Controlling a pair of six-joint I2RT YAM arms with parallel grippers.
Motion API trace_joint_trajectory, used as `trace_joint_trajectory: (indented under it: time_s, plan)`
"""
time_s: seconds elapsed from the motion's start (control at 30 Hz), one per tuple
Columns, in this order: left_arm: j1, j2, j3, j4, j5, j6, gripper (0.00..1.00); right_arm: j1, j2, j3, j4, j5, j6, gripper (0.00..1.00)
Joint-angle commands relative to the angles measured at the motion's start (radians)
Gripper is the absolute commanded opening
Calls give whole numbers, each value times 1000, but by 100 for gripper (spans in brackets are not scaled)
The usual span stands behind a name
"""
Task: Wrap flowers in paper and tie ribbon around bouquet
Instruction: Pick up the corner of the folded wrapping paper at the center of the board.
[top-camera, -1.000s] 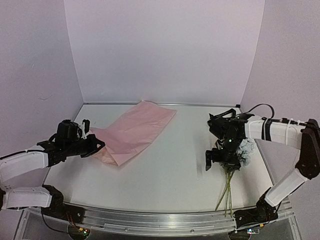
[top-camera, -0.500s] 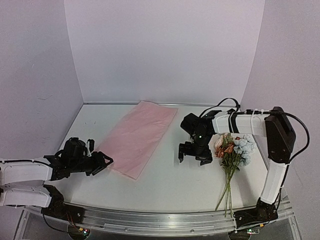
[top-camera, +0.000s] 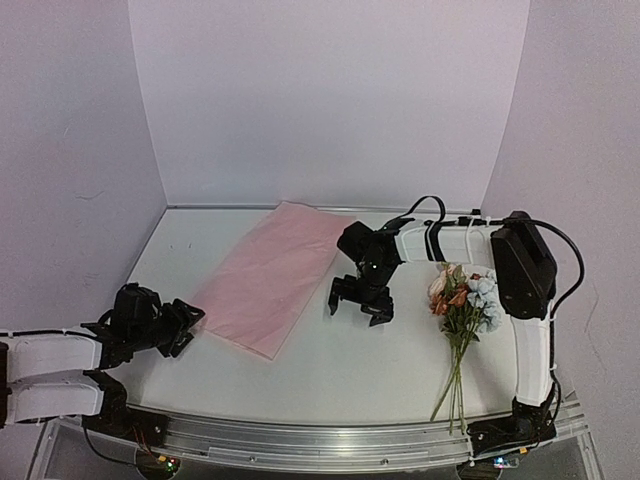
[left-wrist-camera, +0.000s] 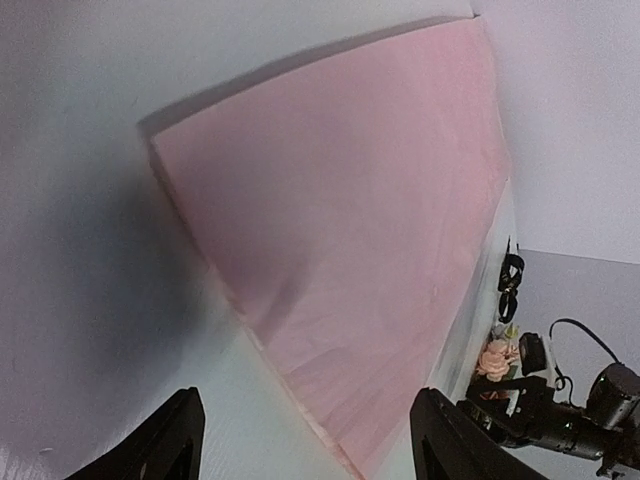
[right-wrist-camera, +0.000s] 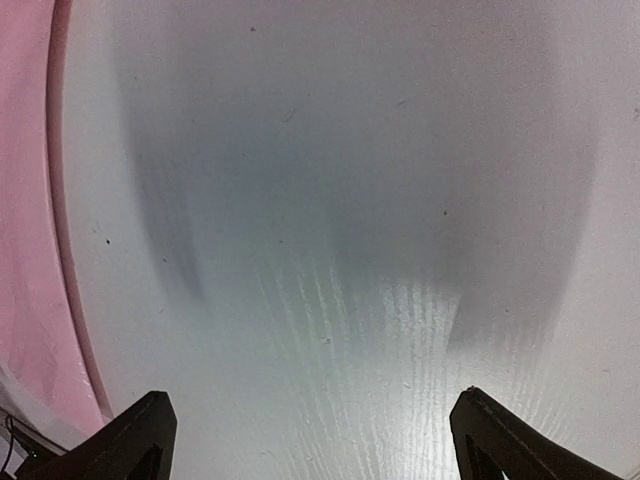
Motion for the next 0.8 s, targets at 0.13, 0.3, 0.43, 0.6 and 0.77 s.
trace_joint_trajectory:
  time_s: [0.13,0.3,0.43,0.6,0.77]
  plan:
    - [-6,49,-71,295,168,-202,71,12,39,45,30,-30,50,98]
    - [-43,79,-64,331,166,-251,72,11,34,27,37,-22,52,98]
    - [-84,147,-63,377,144,-288,72,11,38,27,43,-23,59,98]
    - [-130,268,-60,534,135,-316,71,12,38,24,45,-20,59,98]
    - [-161,390,-31,651,130,-338,69,12,38,17,45,-19,62,98]
